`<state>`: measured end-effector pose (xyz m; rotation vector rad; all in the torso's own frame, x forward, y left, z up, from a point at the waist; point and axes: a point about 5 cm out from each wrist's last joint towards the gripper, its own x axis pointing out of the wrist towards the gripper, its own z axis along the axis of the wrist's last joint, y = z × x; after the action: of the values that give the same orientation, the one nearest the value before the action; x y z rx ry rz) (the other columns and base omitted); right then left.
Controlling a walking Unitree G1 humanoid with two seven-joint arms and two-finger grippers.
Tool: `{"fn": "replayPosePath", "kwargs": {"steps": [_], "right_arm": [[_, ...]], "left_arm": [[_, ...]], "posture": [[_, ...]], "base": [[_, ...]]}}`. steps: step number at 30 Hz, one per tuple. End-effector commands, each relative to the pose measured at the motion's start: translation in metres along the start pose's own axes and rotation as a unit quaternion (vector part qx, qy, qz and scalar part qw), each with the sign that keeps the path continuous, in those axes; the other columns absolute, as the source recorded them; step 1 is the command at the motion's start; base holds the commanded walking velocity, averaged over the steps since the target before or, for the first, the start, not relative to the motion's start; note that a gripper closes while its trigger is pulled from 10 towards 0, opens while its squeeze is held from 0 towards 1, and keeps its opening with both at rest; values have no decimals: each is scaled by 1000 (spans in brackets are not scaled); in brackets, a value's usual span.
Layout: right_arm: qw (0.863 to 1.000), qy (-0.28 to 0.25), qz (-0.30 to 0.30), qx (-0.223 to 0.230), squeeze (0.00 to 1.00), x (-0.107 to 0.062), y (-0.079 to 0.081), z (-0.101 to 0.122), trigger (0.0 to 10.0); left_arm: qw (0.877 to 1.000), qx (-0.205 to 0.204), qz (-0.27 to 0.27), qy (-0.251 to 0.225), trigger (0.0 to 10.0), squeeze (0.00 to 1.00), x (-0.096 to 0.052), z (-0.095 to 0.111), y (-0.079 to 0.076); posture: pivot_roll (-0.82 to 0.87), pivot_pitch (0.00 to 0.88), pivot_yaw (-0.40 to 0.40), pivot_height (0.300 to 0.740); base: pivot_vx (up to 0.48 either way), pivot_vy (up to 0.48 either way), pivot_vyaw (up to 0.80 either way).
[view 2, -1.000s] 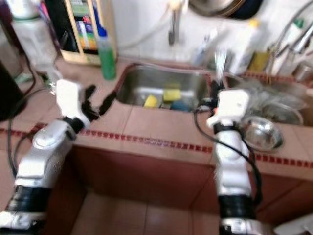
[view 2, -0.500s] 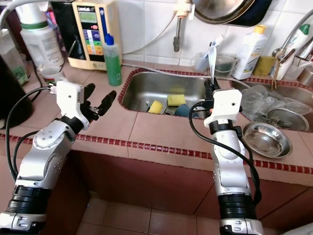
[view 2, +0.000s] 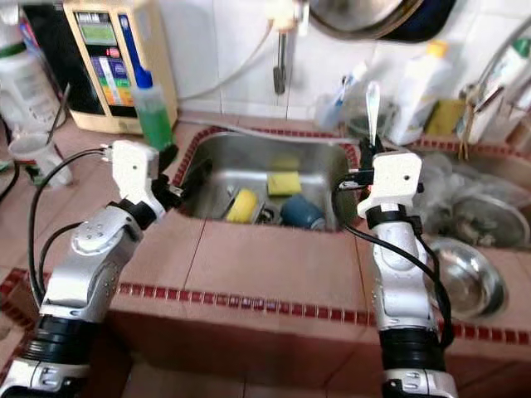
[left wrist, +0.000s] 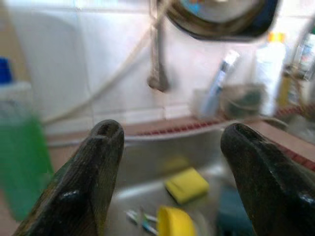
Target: Kitchen organization
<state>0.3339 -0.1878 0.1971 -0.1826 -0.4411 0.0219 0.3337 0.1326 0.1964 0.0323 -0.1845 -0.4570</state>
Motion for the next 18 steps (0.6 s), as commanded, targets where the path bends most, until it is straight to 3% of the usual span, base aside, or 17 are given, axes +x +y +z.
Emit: {"fn": "replayPosePath", "kwargs": {"steps": [1,7,13,18], "right_arm": [[1000,-7,7,2,0,2,6,3,10000],[1000,8,3,4,0,3,6,-1,10000],[998,68,-3,14,0,5,1,-16,10000],[995,94,-18,19,0,7,-10,-23,10000]], "left_arm": [[1000,7,9,-1,10000,0,-4,1,6],[1000,24,-13,7,10000,0,-4,-1,0],[998,31,-49,19,10000,0,-6,-5,-11],[997,35,-72,18,10000,0,-7,-4,-20]], "posture": [[6,0,-18,740],[9,0,-20,740],[7,0,-20,740],[5,0,-19,740]], "base": [[0,0,0],[0,0,0],[0,0,0],[0,0,0]]}}
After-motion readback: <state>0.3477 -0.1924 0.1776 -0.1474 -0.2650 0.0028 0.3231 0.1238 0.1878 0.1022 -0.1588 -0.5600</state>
